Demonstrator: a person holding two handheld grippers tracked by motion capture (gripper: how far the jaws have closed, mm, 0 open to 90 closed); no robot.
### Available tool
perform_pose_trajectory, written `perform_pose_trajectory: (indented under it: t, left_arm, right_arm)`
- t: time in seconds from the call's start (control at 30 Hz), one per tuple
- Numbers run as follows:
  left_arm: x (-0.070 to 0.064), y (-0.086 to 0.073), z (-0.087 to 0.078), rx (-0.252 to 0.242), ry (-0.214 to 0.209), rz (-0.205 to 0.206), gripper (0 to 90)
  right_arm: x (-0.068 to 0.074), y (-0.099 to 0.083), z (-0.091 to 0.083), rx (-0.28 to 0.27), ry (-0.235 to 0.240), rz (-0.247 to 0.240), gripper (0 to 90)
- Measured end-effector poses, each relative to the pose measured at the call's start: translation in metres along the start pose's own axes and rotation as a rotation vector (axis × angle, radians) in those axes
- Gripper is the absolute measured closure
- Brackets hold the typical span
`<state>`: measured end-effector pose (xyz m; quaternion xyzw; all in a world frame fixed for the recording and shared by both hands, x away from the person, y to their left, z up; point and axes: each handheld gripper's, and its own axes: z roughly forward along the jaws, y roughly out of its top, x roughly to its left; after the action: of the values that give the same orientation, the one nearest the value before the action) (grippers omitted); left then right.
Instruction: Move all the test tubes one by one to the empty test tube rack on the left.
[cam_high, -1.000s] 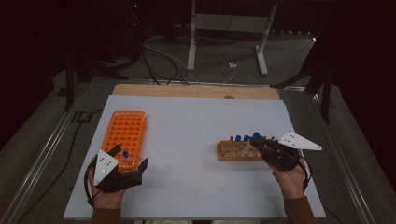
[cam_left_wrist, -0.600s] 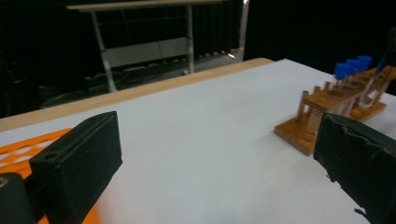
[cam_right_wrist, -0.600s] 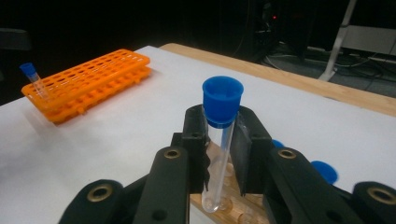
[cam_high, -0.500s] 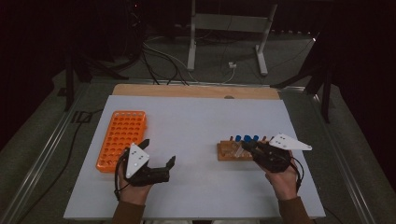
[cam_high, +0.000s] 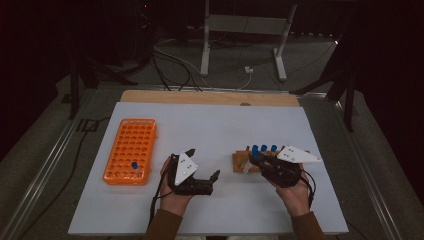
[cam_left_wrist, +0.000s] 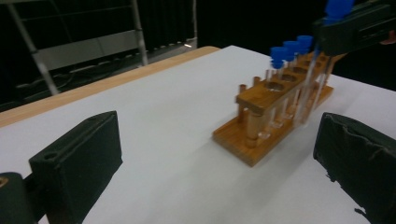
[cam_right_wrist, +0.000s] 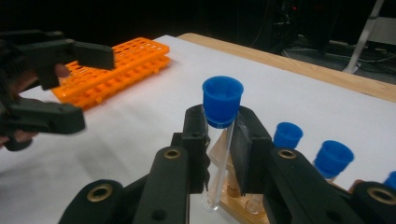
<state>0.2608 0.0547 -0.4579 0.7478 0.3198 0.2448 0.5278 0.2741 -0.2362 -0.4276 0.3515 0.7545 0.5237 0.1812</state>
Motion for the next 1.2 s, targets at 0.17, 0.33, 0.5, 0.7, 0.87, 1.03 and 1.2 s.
perform_pose_trajectory:
  t: [0.17, 0.33, 0.5, 0.7, 0.87, 1.03, 1.2]
  left_arm:
    - [-0.011, 0.001, 0.015, 0.019, -0.042, -0.015, 3.6]
    - [-0.02, 0.003, 0.026, 0.038, -0.085, -0.034, 6.5]
    - [-0.029, 0.006, 0.034, 0.047, -0.106, -0.03, 10.2]
    - [-0.039, 0.009, 0.041, 0.045, -0.109, 0.004, 28.2]
    - [-0.043, 0.009, 0.045, 0.045, -0.13, 0.021, 45.9]
    - [-0.047, 0.01, 0.047, 0.039, -0.154, 0.042, 62.1]
    - [-0.049, 0.009, 0.049, 0.047, -0.164, 0.053, 75.7]
  right_arm:
    - [0.003, -0.001, 0.003, 0.003, 0.014, 0.001, 76.5]
    - [0.007, -0.002, 0.005, 0.002, 0.03, -0.005, 76.5]
    - [0.011, -0.002, 0.008, 0.006, 0.044, -0.012, 76.4]
    - [0.016, -0.002, 0.011, 0.009, 0.066, -0.017, 76.4]
    - [0.02, -0.002, 0.012, 0.012, 0.072, -0.029, 76.4]
    - [0.021, -0.002, 0.013, 0.012, 0.083, -0.029, 76.4]
    - [0.021, -0.002, 0.014, 0.016, 0.085, -0.027, 76.4]
